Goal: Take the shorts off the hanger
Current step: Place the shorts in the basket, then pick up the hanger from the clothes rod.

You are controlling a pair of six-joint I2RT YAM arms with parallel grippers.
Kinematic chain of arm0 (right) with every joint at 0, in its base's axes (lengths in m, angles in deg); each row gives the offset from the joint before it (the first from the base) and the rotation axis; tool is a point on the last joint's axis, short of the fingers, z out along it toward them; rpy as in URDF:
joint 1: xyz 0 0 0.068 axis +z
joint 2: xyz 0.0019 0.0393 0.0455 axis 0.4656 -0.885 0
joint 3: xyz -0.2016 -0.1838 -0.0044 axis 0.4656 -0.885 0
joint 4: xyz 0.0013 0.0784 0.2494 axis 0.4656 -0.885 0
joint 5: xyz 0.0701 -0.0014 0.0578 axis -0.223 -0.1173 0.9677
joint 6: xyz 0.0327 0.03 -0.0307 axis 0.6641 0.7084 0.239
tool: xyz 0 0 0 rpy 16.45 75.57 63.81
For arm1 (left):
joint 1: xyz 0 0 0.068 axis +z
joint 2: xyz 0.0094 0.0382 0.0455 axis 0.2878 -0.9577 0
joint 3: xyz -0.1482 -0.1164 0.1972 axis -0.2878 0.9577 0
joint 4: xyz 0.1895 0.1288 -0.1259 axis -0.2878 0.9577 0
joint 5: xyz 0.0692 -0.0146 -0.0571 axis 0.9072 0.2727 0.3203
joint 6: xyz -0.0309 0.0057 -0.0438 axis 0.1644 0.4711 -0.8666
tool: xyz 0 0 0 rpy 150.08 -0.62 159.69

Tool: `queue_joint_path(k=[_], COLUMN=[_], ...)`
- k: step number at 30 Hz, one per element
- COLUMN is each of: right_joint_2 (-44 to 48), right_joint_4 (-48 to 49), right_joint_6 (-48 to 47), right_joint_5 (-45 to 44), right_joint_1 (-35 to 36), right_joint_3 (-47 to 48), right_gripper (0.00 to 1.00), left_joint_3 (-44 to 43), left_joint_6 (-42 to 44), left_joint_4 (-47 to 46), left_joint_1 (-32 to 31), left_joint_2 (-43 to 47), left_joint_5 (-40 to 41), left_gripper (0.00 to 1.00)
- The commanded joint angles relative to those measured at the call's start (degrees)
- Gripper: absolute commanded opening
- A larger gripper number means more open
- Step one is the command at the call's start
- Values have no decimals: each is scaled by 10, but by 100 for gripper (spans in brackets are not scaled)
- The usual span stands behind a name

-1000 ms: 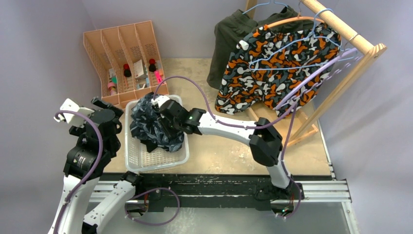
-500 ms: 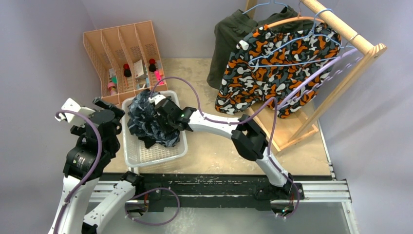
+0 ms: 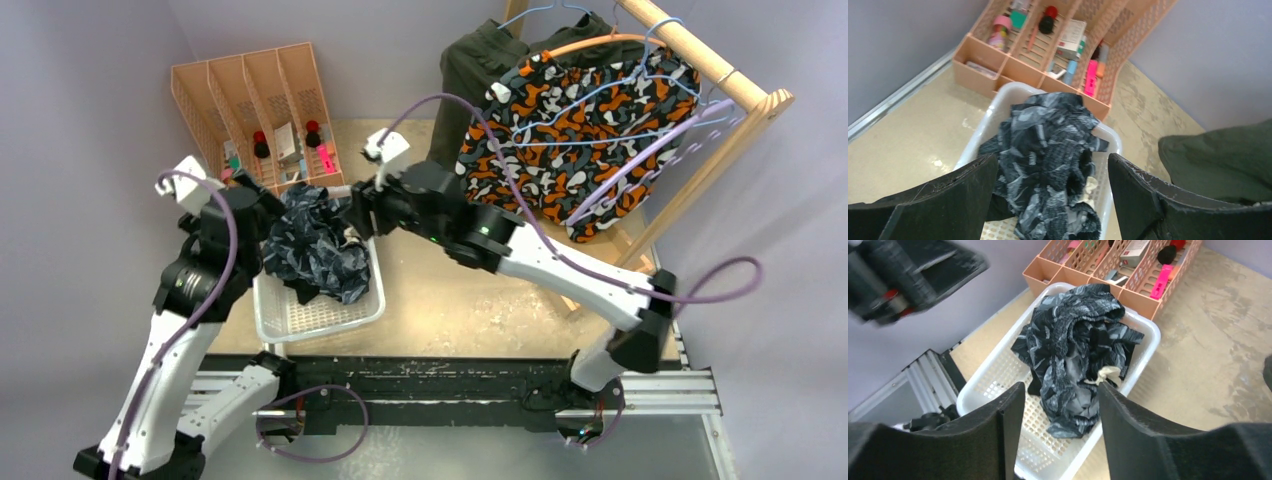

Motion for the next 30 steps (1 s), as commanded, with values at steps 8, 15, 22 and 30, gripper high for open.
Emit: queue_joint_path(k=[8, 15, 22, 30], right_joint_2=[202, 245, 290, 277], right_joint_4=[95, 137, 238, 196], right_joint_6=[56, 29, 18, 72], right_joint_5=[53, -6, -25, -30], right_joint_1=[1, 2, 2, 2], right_joint_3=[-342, -492, -610, -623], right_gripper=[62, 63, 64, 67], left_joint_3=[-120, -181, -220, -376], left_joint_6=[125, 162, 125, 160], left_joint_4=[-183, -297, -465, -506], left_joint_1=[3, 2, -1, -77], left_joint_2=[-188, -291, -403, -573], left_joint_5=[-259, -465, -607, -639], left_gripper=[80, 78, 78, 78])
